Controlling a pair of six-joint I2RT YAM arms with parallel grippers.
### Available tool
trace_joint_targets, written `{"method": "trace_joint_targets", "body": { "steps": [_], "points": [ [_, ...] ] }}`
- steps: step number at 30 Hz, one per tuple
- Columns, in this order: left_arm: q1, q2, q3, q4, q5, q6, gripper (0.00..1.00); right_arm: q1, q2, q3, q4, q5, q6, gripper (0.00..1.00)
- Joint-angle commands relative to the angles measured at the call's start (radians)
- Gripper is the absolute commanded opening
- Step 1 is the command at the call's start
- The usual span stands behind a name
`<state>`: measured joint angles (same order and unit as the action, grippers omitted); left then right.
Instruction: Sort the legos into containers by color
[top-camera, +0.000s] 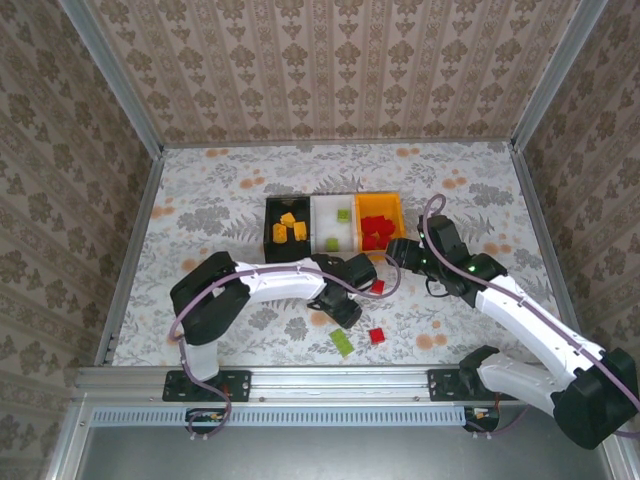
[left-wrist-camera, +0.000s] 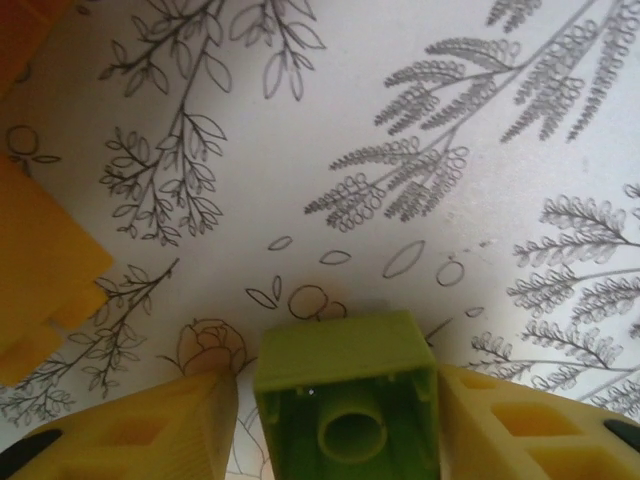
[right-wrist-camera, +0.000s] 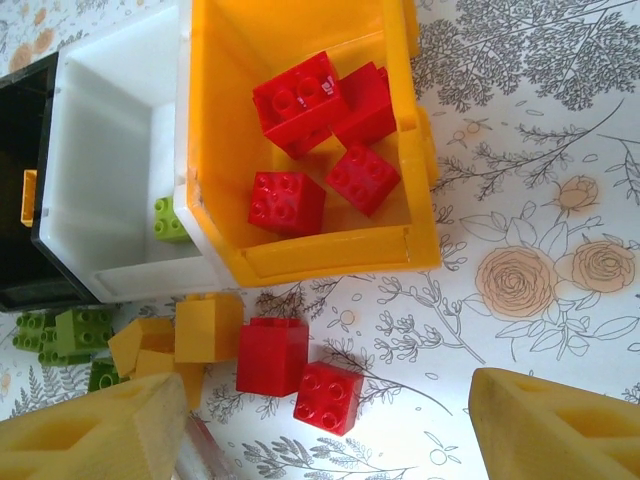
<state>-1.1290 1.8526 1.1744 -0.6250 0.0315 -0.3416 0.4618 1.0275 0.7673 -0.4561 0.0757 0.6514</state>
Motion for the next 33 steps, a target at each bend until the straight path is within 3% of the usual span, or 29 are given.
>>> {"method": "trace_joint_targets", "body": {
  "steps": [1, 10, 18, 29, 33],
  "points": [
    [-0.008, 0.016, 0.028, -0.005, 0.034, 0.018, 0.48, -0.011, -0.024, 0.019, -0.033, 0.018, -0.015, 0.75],
    [0.001, -0.094, 0.008, -0.010, -0.038, -0.008, 0.35, -0.020, -0.017, 0.024, -0.028, 0.002, -0.009, 0.76],
    [0.119, -0.268, 0.049, 0.046, -0.141, -0.017, 0.35, -0.023, -0.008, 0.026, -0.026, -0.002, -0.007, 0.76],
    [0.318, -0.024, 0.281, 0.146, -0.146, -0.080, 0.34, -0.023, 0.022, 0.017, -0.020, -0.013, -0.004, 0.76],
    [0.352, 0.047, 0.316, 0.174, -0.113, -0.112, 0.41, -0.022, 0.023, 0.015, -0.020, -0.022, -0.008, 0.76]
  ]
}}
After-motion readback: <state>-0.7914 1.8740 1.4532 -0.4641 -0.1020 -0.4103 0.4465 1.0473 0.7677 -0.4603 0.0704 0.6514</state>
